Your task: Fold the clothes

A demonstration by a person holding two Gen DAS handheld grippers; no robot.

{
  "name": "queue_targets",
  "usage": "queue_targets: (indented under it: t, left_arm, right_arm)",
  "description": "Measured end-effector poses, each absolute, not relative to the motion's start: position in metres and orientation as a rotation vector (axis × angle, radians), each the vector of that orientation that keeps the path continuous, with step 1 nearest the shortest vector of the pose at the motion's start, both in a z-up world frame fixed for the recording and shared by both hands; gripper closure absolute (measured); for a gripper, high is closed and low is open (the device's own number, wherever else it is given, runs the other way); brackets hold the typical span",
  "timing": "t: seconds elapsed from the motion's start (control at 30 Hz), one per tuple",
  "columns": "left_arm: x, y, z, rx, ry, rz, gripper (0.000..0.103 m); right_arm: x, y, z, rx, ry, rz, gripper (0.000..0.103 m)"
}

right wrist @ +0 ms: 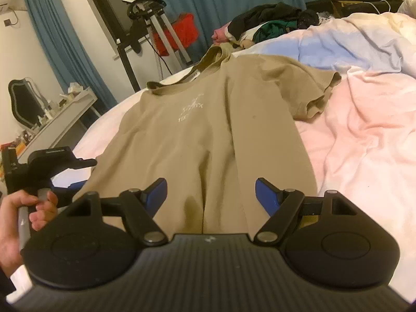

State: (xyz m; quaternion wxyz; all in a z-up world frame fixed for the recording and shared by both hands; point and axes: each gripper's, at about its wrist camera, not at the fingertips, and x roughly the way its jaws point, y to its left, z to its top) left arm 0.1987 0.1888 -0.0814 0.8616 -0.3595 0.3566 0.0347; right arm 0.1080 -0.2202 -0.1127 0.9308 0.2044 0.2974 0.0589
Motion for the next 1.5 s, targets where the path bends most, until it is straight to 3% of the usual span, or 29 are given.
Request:
queue_targets:
  t: [0.27,0.47,0.57,0.63,0.73,0.93,1.13,1.4,1.5]
  left_arm:
    - [0.186,0.175,-0.073,-0.672,0.784,0.137,0.054]
    - [0.188,0.162,-0.075,-0.551,0.773,0.120,0.047]
    - [0.191,0.159,-0.074,-0.513,0.766,0.121,0.057]
    - [0.190,0.160,-0.073,-0.487,0.768,0.132,0.084]
    - [0.191,0.170,-0.071,-0.503,0.751,0.161,0.091]
    - [0.183,0.154,-0.033,-0.218,0.547,0.220,0.092]
    - [0.159,0.062,-0.021,0.139,0.402,-0.071,0.092]
    - [0.137,-0.018,-0.067,0.360,0.556,-0.407,0.094]
    - [0.136,-0.026,-0.076,0.365,0.617,-0.441,0.090]
  right_arm:
    - [0.110,-0.218,-0.117,0.418,0.629,0.129,0.026]
    - [0.111,-0.218,-0.119,0.433,0.643,0.126,0.026]
    - [0.111,-0.218,-0.119,0.432,0.646,0.126,0.026]
    - [0.110,-0.218,-0.119,0.430,0.647,0.125,0.026]
    - [0.110,-0.217,-0.119,0.427,0.648,0.124,0.026]
    - [0.111,-0.218,-0.119,0.431,0.645,0.119,0.026]
    - [0.112,-0.224,-0.118,0.442,0.631,0.089,0.026]
    - [0.111,-0.234,-0.118,0.484,0.632,0.055,0.026]
    - [0.110,-0.234,-0.117,0.489,0.629,0.057,0.026]
